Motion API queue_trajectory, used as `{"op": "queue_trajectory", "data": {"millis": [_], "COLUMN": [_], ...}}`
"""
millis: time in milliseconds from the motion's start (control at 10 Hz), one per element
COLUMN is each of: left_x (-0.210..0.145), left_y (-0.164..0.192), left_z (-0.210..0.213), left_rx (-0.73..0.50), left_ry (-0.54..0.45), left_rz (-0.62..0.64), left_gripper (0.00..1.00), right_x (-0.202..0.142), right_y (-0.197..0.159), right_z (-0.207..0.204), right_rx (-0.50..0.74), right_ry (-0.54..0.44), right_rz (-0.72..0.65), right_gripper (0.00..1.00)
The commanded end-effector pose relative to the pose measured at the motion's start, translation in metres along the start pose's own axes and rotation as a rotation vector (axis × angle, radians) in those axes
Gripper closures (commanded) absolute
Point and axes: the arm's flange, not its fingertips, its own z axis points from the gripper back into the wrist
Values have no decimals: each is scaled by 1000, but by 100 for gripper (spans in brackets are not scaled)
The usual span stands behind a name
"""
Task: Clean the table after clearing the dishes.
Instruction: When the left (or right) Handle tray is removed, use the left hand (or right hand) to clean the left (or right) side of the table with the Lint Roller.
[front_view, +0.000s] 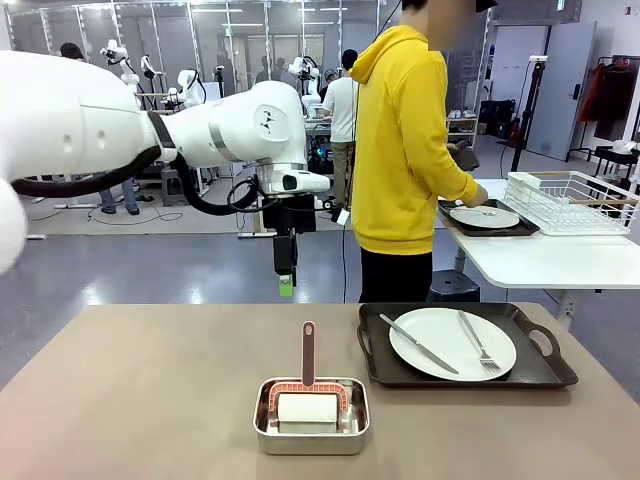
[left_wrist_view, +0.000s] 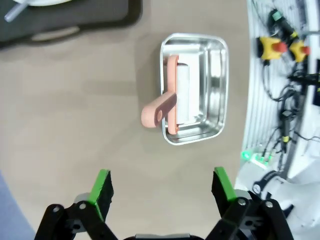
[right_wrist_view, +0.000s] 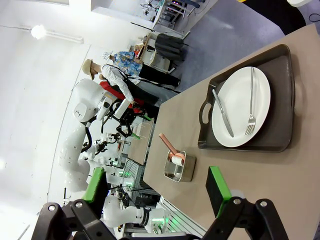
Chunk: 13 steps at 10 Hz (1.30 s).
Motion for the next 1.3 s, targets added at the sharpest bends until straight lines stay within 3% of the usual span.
{"op": "queue_trajectory", "data": {"millis": [0, 700, 1200], "left_x": [11, 25, 15], "left_y": [14, 18, 7], "left_z": [7, -56, -98], "left_rx": [-39, -126, -176], "left_ry": [-6, -9, -33], "left_rz": [3, 16, 22], "left_gripper": [0, 0, 0], "right_x": [-2, -2, -2], "right_y": [3, 3, 3], "right_z": [2, 2, 2], "right_rx": [6, 6, 6], "right_ry": [-3, -3, -3], "right_rz": [4, 4, 4], "right_gripper": [0, 0, 0]}}
